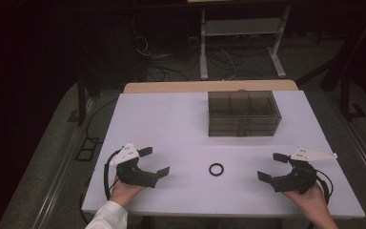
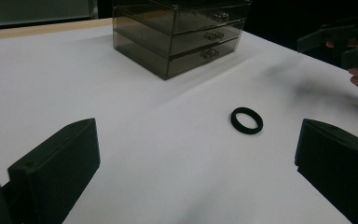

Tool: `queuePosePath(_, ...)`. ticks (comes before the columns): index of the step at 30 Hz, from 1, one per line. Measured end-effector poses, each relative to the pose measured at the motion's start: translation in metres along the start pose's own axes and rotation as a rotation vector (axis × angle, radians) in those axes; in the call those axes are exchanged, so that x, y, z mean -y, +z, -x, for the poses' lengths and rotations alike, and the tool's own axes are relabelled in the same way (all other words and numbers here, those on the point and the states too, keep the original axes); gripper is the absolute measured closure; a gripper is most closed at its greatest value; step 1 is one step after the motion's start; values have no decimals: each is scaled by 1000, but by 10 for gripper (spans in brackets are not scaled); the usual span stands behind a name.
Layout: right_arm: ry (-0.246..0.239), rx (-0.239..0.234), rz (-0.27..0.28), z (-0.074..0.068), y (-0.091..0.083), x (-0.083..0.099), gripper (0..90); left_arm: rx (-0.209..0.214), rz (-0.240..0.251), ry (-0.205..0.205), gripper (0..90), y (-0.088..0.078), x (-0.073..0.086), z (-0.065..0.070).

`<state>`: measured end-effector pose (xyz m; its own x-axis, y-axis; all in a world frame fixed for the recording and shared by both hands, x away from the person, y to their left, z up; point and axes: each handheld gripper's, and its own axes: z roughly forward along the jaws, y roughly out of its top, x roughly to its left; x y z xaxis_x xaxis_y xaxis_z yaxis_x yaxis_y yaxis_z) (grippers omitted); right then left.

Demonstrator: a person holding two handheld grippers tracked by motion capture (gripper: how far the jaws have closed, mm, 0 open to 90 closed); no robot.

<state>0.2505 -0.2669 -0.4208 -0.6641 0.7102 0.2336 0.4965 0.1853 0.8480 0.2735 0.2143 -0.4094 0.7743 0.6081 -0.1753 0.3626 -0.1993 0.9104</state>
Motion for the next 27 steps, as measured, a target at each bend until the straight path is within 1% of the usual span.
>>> queuePosePath(27, 4, -15, -21, 0, 2, 0, 4, 3, -7, 7, 0, 1, 0, 1)
